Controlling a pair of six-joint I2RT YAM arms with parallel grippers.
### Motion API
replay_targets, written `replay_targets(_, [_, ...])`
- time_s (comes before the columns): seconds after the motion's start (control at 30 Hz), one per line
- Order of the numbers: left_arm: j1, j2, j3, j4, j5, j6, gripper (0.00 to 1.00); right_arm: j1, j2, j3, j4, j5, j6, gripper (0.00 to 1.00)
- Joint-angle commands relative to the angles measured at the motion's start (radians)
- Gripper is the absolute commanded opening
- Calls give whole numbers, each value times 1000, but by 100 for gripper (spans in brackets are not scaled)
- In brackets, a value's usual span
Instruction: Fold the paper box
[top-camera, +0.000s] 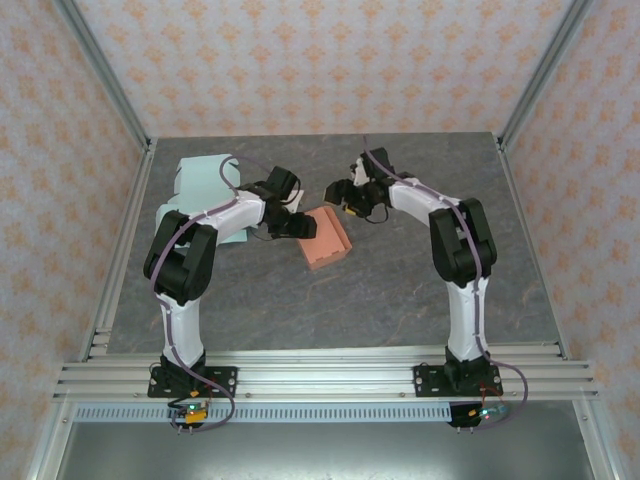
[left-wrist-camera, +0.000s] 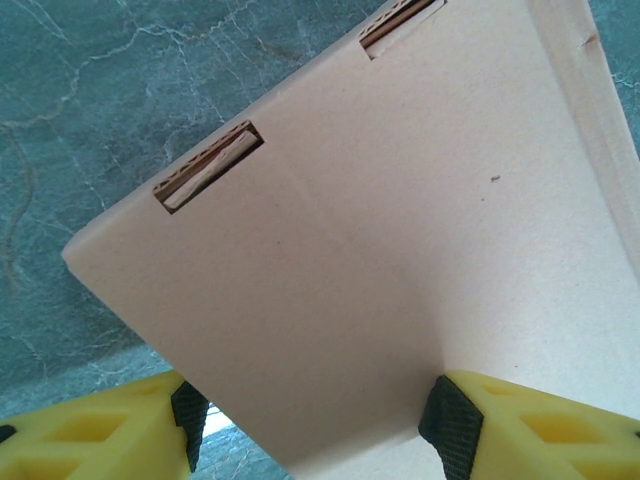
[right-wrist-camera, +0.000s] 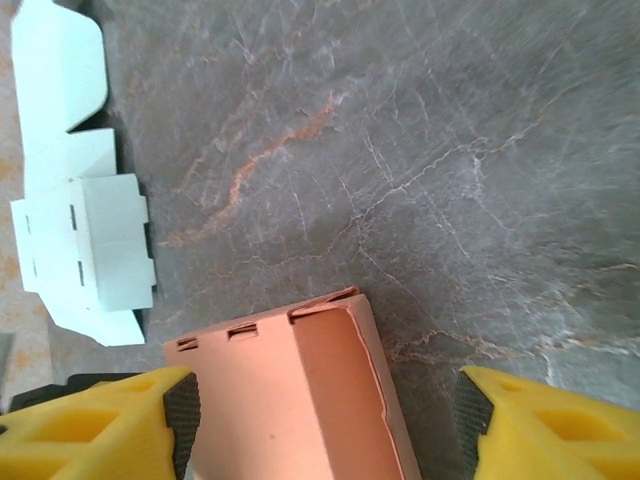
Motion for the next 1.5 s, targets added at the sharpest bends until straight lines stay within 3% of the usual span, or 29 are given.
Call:
replay_targets(0.0, [-1,41,-12,-21,-35,22,64,46,41,63,-24,-78,-47,66])
replay_targets(0.27, [-1,54,1,-14,-32,18,64,98,-21,29,-4,-138,-80,63])
replay_targets(0.5, [0,60,7,-20,-27,19,64,36,-128,-139,75,-81,-55,64])
replay_targets(0.73, [-1,63,1,-19,-27,20,65,-21,-193,-234,22,-99,-92,64])
replay_targets(0.97, [-1,76,0,-12,-20,11,65,72,-161,-256,104,-177,-43,63])
replay_targets(1.07, [-1,85,7,-13,-13,6,65,114,-135,-235,177,-209,5,58])
replay_targets(1.33, [-1,100,16,-5,6,-9,64,76,-246,-259,7,-101,-107,60])
replay_targets(1.47, [-1,94,12,-10,6,0,64,29,-265,-314,23,-57,-83,64])
